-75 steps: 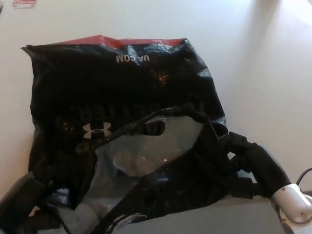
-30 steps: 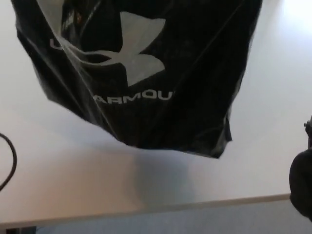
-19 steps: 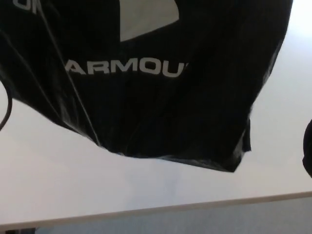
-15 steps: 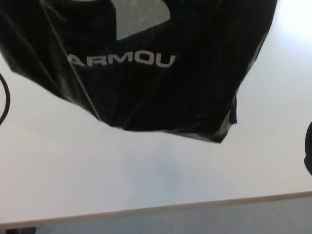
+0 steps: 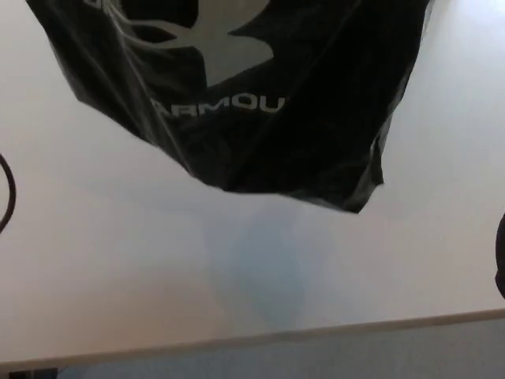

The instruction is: A plastic bag is kept infront of the robot in the middle of the desk and the robot uses both its hands to grab it from the top and lifts it up and then releases it.

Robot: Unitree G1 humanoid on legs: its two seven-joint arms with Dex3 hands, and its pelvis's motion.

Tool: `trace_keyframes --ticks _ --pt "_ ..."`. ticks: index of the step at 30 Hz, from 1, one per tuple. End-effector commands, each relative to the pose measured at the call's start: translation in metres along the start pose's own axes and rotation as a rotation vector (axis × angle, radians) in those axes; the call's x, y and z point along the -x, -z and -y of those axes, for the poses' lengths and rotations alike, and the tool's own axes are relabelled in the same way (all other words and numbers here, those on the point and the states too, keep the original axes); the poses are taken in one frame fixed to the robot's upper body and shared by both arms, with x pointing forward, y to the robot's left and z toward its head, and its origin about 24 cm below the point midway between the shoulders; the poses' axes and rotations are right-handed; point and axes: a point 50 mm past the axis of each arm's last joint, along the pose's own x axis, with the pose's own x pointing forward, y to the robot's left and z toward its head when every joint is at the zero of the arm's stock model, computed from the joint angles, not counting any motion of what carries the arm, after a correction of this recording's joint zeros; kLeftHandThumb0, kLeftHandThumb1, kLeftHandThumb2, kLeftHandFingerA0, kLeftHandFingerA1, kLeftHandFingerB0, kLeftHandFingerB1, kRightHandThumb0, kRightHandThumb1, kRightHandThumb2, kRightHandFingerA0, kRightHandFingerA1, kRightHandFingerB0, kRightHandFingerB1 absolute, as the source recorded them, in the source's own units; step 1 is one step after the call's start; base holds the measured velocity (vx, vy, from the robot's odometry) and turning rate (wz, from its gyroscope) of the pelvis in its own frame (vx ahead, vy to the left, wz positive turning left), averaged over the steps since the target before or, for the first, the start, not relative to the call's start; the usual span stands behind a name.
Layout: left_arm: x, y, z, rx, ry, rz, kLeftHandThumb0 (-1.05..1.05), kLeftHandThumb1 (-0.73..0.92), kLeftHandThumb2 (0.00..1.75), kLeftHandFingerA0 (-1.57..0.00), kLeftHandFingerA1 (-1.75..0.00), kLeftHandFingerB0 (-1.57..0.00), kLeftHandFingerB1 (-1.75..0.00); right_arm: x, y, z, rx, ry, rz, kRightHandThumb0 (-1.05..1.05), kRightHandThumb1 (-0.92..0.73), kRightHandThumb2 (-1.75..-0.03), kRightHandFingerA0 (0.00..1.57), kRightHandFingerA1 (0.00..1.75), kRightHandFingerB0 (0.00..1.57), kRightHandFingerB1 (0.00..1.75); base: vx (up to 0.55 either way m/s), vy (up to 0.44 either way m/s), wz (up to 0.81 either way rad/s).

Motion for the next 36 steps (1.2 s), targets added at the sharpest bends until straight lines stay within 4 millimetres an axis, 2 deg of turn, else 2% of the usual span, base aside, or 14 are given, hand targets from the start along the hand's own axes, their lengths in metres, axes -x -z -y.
trace_keyframes --ticks 1,4,5,9,10,13,14,16,17,18,19,25,34,36 --pt "0.047 0.05 0.041 -0.061 0.09 -0.135 -0.21 0.72 0.57 -0.79 -1.75 -0.57 -1.75 0.014 0.066 0.013 0.153 0.023 -0.16 -0.48 -0.85 -0.65 0.98 1.75 0.73 1.67 0.0 0.0 0.0" --pt "0.079 0.076 0.066 -0.049 0.152 -0.223 -0.15 0.51 0.8 -1.15 -1.45 -0.91 -1.32 0.028 0.105 0.02 0.153 0.051 -0.279 -0.31 -0.67 -1.15 1.18 1.25 1.08 1.2 0.0 0.0 0.0" --pt "0.086 0.083 0.072 -0.038 0.169 -0.265 -0.13 0.7 0.56 -0.76 -1.75 -0.58 -1.75 0.032 0.114 0.022 0.162 0.058 -0.302 -0.46 -0.84 -0.63 0.94 1.75 0.7 1.66 0.0 0.0 0.0" --pt "0.133 0.111 0.104 -0.069 0.257 -0.425 -0.04 0.66 0.58 -0.75 -1.75 -0.56 -1.75 0.054 0.167 0.034 0.176 0.09 -0.468 -0.43 -0.86 -0.63 0.96 1.75 0.68 1.75 0.0 0.0 0.0" --pt "0.147 0.117 0.113 -0.063 0.267 -0.47 0.0 0.51 0.84 -1.15 -1.44 -0.97 -1.34 0.06 0.18 0.038 0.177 0.1 -0.531 -0.45 -0.85 -0.63 0.9 1.75 0.58 1.65 0.0 0.0 0.0" --pt "0.165 0.126 0.124 -0.142 0.269 -0.53 0.04 0.55 0.71 -0.8 -1.75 -0.6 -1.75 0.065 0.196 0.04 0.213 0.143 -0.585 -0.51 -0.83 -0.63 0.93 1.75 0.58 1.59 0.0 0.0 0.0" --pt "0.169 0.128 0.127 -0.175 0.266 -0.546 0.06 0.54 0.73 -0.78 -1.75 -0.59 -1.75 0.066 0.2 0.039 0.241 0.163 -0.592 -0.31 -0.67 -1.14 1.22 1.27 0.98 1.15 0.0 0.0 0.0" --pt "0.171 0.13 0.13 -0.231 0.247 -0.56 0.02 0.57 0.66 -0.8 -1.75 -0.59 -1.75 0.065 0.202 0.039 0.308 0.169 -0.611 -0.51 -0.83 -0.64 0.93 1.75 0.61 1.5 0.0 0.0 0.0" --pt "0.173 0.133 0.131 -0.258 0.267 -0.588 -0.37 0.52 0.56 -0.57 -0.63 -0.51 -0.4 0.065 0.202 0.039 0.327 0.156 -0.635 -0.54 -0.81 -0.66 0.75 1.28 0.58 0.59 0.0 0.0 0.0" --pt "0.174 0.136 0.131 -0.273 0.301 -0.62 -0.37 0.52 0.56 -0.57 -0.63 -0.51 -0.4 0.064 0.203 0.038 0.328 0.142 -0.656 -0.54 -0.81 -0.66 0.75 1.28 0.58 0.59 0.0 0.0 0.0" --pt "0.175 0.139 0.131 -0.2 0.383 -0.694 -0.57 0.39 0.71 -0.06 -0.28 -0.1 -0.35 0.065 0.203 0.038 0.295 0.046 -0.689 -0.69 -0.71 -0.98 0.34 0.59 0.11 0.42 0.0 0.0 0.0" --pt "0.189 0.139 0.123 -0.158 0.44 -0.707 -0.74 0.45 0.66 -0.02 -0.19 -0.1 -0.27 0.077 0.207 0.047 0.213 -0.07 -0.707 -0.89 -0.69 -1.03 0.0 0.19 0.0 0.07 0.0 0.0 0.0" --pt "0.2 0.122 0.102 -0.239 0.56 -0.696 -0.94 0.61 0.94 0.0 0.0 -0.07 -0.18 0.086 0.197 0.069 0.269 -0.147 -0.736 -0.87 -0.74 -0.66 0.1 0.39 0.02 0.17 0.0 0.0 0.0" --pt "0.204 0.118 0.097 -0.258 0.565 -0.686 -0.96 0.63 0.97 0.0 0.0 -0.07 -0.15 0.087 0.195 0.071 0.304 -0.181 -0.739 -0.92 -0.65 -1.03 0.02 0.46 0.12 0.12 0.0 0.0 0.0"
